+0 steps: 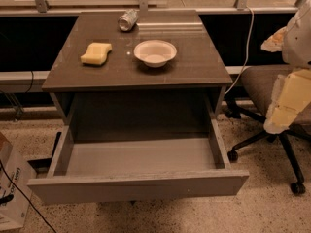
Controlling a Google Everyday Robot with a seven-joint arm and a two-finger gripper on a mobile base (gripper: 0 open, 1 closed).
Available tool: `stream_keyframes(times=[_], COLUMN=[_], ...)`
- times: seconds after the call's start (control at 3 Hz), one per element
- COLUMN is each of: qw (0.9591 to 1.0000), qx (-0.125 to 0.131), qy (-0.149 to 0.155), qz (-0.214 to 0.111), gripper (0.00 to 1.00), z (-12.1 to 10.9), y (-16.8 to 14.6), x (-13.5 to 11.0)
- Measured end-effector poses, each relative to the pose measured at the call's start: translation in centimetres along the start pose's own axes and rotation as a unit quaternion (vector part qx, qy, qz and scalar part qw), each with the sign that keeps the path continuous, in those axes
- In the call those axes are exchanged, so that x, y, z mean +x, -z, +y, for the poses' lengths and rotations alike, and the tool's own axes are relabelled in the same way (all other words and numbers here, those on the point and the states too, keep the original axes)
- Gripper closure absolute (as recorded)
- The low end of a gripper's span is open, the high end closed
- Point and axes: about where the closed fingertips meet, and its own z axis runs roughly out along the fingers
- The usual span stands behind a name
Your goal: Place sponge into top drawer
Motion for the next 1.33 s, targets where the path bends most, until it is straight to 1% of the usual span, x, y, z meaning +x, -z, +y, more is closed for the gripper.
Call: stream_keyframes(times=[0.33, 0.67, 1.0, 1.33], qw=[1.0000, 0.9997, 0.9989, 0.9987], qx=[0.001, 0.005, 0.005, 0.005], qy=[0.000, 0.012, 0.018, 0.019], qz=[-0.001, -0.019, -0.044, -0.046], gripper=[0.00, 0.00, 0.00, 0.00], z=[0.0, -1.2, -3.3, -3.5], y=[0.0, -0.9, -2.3, -2.4], x=[-0.1, -2.0, -4.4, -4.6])
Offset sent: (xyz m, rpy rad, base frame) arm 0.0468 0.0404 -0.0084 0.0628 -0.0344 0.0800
